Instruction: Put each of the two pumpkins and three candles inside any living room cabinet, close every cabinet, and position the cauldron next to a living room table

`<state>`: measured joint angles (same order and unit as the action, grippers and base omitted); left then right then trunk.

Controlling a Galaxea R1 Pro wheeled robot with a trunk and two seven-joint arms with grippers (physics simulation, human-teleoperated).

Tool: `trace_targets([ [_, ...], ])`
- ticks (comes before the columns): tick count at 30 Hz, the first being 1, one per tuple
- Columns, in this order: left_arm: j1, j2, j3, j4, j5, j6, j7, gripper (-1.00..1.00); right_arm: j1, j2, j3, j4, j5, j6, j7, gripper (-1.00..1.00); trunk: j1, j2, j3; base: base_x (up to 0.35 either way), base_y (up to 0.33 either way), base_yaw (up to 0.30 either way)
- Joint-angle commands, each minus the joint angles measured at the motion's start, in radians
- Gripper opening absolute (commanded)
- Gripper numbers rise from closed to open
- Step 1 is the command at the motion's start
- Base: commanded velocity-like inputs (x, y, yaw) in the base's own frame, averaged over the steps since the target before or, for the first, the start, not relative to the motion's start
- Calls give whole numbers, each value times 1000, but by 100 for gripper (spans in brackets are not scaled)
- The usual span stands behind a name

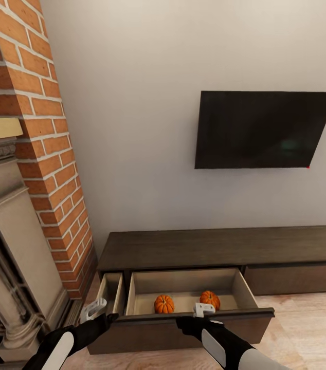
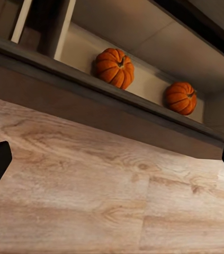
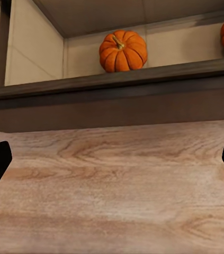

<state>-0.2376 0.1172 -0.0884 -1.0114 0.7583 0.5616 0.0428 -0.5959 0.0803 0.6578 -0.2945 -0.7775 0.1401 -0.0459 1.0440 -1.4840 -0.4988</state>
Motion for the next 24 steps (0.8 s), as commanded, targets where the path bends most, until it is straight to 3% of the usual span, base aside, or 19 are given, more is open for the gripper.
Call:
trace_targets([
  [1,-1,1,-3,-1,7,2,5,100,-1,-1,6,-2,-6,2,-5,100,4,-8,-4,0,0,0],
  [24,0,-1,-7,0,-4,-12,18,100,-1,2,6,12,-6,-5,-6,100,92,-169,-76,0,0,0],
])
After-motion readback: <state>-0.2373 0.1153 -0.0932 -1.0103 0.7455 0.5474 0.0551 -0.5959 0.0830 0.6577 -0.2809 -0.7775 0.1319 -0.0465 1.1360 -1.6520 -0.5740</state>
